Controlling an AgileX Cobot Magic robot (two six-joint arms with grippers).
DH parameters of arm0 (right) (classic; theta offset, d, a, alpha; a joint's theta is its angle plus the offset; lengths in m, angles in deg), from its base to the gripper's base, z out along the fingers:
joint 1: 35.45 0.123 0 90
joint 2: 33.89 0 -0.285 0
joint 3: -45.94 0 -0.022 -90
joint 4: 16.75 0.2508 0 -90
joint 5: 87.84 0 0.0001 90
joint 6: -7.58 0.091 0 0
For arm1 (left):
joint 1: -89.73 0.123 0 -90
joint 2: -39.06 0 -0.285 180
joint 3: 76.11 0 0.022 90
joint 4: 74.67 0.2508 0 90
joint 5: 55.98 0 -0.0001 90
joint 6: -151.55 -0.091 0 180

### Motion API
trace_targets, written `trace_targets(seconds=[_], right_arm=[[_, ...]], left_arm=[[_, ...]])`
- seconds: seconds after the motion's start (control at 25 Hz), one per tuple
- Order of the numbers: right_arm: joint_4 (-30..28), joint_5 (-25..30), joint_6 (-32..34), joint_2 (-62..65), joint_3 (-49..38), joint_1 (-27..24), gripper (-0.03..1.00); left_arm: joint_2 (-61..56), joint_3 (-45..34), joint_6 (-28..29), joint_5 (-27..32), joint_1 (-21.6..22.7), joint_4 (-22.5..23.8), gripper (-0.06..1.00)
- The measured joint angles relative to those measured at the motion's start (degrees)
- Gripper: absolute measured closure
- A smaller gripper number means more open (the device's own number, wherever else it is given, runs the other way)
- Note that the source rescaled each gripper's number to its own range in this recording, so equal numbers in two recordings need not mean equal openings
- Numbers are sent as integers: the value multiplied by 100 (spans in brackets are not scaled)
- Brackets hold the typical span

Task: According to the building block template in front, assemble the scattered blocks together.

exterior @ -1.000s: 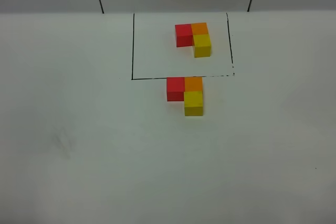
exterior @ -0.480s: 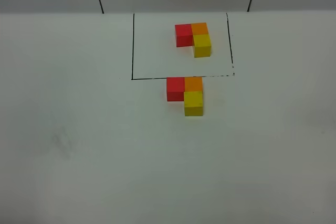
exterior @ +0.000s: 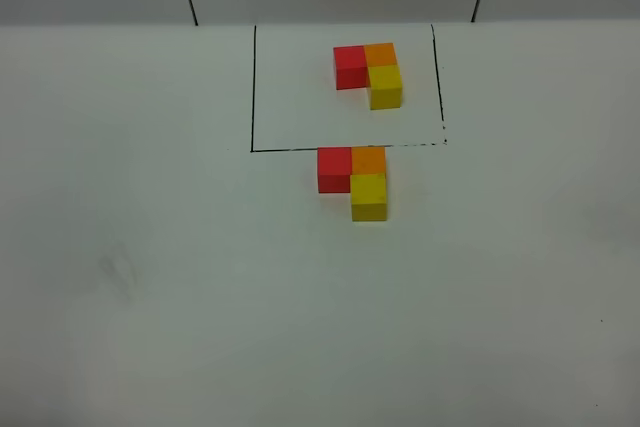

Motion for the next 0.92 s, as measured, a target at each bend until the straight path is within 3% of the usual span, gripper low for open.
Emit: trace_targets(seconds=[0.2, 0.92], right_arm=[[13, 5, -11, 0, 0, -402, 1], [24, 5, -11, 0, 0, -415, 4]], left_arm=[[5, 0, 0, 0, 0, 0, 27], [10, 0, -5, 0, 0, 0, 27]])
